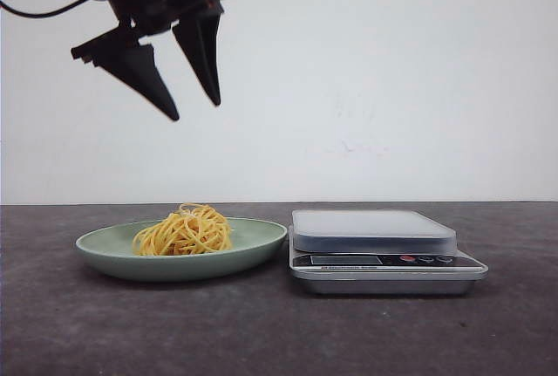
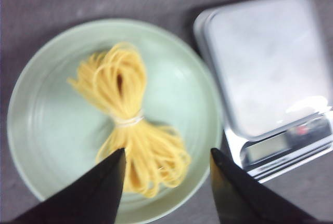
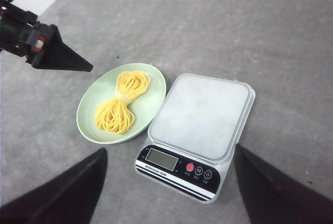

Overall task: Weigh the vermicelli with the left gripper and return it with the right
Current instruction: 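Lower the open left gripper over the yellow noodles on the green plate, then close the left gripper on the noodle bundle and lift it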

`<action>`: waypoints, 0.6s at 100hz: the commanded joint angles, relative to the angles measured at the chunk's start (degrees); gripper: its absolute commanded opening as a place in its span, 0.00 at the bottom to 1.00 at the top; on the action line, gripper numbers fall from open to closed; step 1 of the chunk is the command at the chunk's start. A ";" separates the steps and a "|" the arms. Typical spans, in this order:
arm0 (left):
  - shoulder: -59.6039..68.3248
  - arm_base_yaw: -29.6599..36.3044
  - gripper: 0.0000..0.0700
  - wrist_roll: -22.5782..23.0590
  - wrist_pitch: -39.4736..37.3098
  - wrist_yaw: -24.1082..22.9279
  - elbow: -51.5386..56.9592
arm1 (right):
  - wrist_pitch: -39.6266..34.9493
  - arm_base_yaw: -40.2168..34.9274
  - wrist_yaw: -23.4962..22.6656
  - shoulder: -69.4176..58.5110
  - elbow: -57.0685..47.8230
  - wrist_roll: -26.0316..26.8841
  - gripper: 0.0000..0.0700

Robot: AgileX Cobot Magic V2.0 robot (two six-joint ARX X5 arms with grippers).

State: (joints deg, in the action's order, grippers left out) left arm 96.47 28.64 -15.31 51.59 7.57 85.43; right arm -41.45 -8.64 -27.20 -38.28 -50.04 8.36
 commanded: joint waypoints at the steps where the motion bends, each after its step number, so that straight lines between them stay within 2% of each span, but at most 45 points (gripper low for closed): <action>1: 2.32 0.35 0.45 1.18 0.77 -0.52 1.07 | 0.24 -0.31 0.20 -0.33 -1.09 -1.49 0.70; 60: 13.97 0.90 0.45 -0.15 -2.36 -0.48 1.07 | -2.43 -0.31 0.15 -0.59 -1.09 -3.19 0.70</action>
State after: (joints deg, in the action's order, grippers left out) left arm 109.01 29.15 -15.07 50.15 7.29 85.43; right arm -44.25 -8.69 -27.00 -38.61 -50.04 5.85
